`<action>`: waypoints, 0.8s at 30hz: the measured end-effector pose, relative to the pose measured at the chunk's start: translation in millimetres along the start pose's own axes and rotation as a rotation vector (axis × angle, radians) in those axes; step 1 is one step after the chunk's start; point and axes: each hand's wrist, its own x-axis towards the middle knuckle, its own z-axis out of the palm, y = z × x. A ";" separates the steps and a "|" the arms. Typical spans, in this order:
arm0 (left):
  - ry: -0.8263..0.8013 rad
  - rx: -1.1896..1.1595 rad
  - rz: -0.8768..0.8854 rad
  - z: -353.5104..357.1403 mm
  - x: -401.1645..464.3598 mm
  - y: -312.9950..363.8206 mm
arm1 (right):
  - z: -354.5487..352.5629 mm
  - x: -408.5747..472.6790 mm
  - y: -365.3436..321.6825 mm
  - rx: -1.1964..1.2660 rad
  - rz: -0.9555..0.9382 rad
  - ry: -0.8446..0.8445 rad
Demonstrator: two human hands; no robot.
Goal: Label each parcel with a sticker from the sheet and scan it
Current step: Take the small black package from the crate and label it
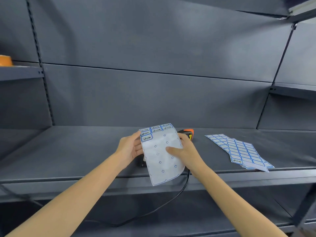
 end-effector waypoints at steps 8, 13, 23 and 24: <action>0.075 0.018 -0.007 -11.3 -3.4 2.8 | 21.8 14.6 7.0 -0.937 -0.415 0.204; 0.086 0.073 0.031 -18.6 -2.6 7.4 | 30.1 16.5 0.1 -1.181 -0.553 0.195; 0.010 0.139 0.013 -12.6 -1.9 3.0 | 48.5 23.4 -3.2 -0.957 -0.612 0.012; 0.004 0.139 0.007 -12.3 -2.3 2.7 | 48.3 24.3 -2.1 -0.964 -0.613 0.023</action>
